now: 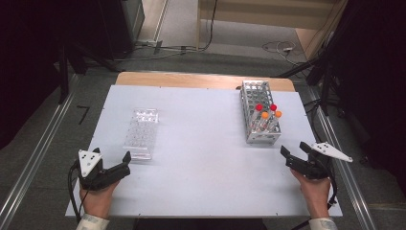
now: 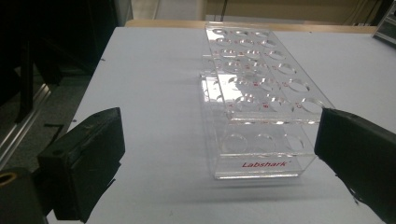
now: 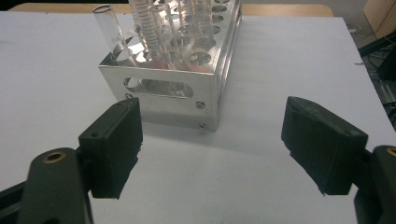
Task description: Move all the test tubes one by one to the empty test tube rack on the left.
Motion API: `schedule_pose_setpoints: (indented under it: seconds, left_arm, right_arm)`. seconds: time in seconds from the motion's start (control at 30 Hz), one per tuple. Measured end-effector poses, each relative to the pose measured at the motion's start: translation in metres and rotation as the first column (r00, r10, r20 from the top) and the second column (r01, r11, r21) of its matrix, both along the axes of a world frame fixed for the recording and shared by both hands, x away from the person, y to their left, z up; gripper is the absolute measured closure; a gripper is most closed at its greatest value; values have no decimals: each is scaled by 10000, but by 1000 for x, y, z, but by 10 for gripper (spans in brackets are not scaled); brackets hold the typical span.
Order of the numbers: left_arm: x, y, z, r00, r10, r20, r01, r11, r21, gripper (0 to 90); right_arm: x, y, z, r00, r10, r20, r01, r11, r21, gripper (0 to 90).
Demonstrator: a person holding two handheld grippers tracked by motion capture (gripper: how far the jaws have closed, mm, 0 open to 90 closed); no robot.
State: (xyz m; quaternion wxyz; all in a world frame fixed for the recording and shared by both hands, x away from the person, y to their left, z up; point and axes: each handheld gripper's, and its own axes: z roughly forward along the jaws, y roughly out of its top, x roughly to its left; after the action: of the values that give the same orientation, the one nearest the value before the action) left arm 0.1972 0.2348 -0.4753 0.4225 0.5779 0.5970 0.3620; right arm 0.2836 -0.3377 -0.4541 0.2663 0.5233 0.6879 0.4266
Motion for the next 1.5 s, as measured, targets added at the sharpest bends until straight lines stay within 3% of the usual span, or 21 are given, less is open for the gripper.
schedule_pose_setpoints:
  seconds: [0.33,0.63,0.97,1.1,1.5]
  left_arm:
    - [2,0,0,10000,-20,-86,20,10000,-33,20]
    - [0,-1,1,10000,-24,72,24,10000,-73,20]
    - [0,0,1,9999,-68,78,68,10000,-40,20]
    - [0,0,1,10000,-38,87,38,10000,-73,20]
    - [-1,0,1,9999,-71,78,72,10000,-41,20]
  right_arm:
    - [12,14,0,9995,276,161,-268,9987,-444,287]
    - [29,28,2,9976,584,362,-577,9981,-195,409]
    - [50,42,-1,9964,502,684,-479,9983,-344,552]
    - [57,48,-4,9970,509,588,-479,9975,-510,595]
    - [66,55,-4,9972,405,622,-354,9961,-813,679]
